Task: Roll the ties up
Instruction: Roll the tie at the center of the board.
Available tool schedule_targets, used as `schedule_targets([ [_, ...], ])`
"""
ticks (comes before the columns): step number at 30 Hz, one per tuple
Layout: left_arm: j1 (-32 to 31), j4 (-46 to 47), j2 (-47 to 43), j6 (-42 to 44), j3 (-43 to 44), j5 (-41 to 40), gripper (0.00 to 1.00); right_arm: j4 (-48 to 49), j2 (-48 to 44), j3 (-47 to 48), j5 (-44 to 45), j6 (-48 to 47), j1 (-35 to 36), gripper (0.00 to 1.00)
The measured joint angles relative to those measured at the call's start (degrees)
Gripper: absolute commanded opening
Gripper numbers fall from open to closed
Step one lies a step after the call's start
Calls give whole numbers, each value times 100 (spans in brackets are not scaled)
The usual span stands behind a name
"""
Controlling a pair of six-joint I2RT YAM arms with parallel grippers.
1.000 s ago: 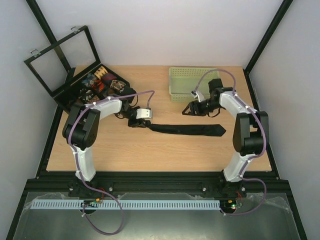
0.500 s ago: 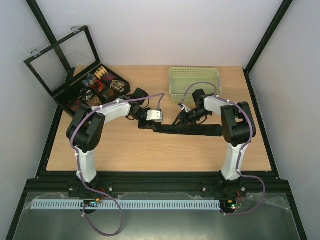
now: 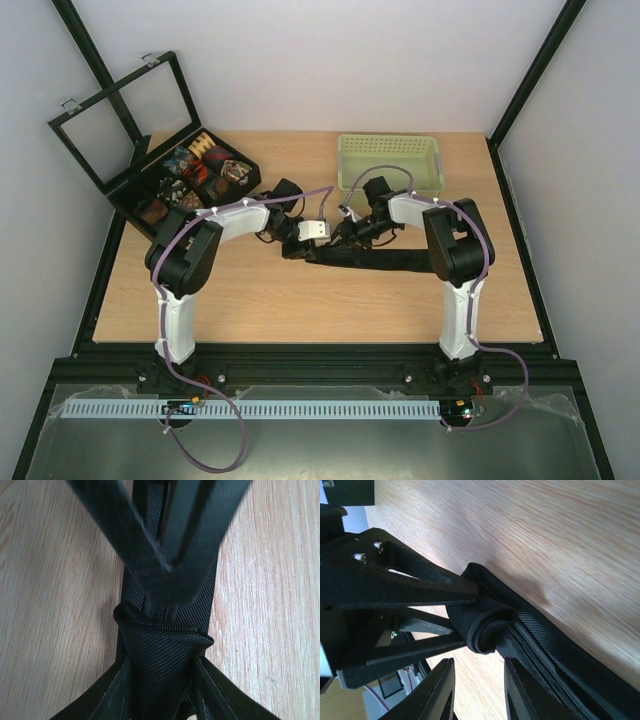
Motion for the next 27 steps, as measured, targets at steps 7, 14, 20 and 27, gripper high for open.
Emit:
schedule_targets([
  [7,-22,0,0,-70,17,-74,35,232,256,138,-2,389,249,30],
  [14,-44,0,0,-70,17,-138,35,247,553,385,125,509,376,15],
  [20,57,-63,0,-83,17,-33,55,199,579,431,105,380,378,1],
  [27,721,-142,-164,240,-120,216,56,236,590,317,-81,254,271,1],
])
